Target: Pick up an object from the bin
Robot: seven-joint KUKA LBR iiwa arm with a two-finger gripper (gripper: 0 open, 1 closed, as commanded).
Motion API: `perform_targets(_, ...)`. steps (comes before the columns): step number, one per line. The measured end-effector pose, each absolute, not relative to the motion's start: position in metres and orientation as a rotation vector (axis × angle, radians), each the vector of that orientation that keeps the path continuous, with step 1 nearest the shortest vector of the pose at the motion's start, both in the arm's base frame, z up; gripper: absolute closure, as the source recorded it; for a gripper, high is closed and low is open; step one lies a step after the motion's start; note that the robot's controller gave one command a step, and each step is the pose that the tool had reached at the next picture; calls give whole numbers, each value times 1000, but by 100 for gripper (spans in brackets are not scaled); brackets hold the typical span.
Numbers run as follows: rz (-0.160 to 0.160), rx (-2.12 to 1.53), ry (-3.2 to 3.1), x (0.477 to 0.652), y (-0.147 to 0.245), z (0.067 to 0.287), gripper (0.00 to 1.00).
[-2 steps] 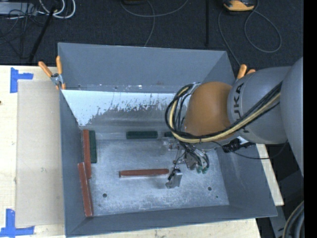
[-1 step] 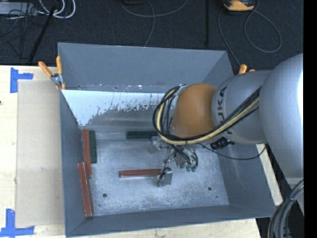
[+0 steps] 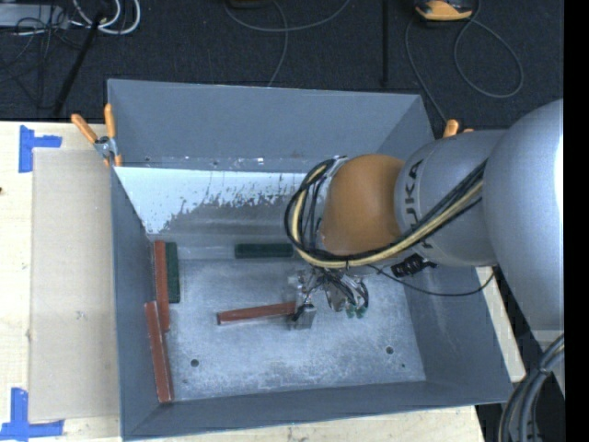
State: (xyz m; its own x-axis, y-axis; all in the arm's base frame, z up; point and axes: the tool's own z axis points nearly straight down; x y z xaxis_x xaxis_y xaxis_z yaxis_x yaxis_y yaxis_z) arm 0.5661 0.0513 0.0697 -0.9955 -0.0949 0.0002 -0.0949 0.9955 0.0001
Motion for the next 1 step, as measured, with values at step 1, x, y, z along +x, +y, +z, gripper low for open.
perform_targets(1, 1, 196, -3143, 554, 45, 210, 100)
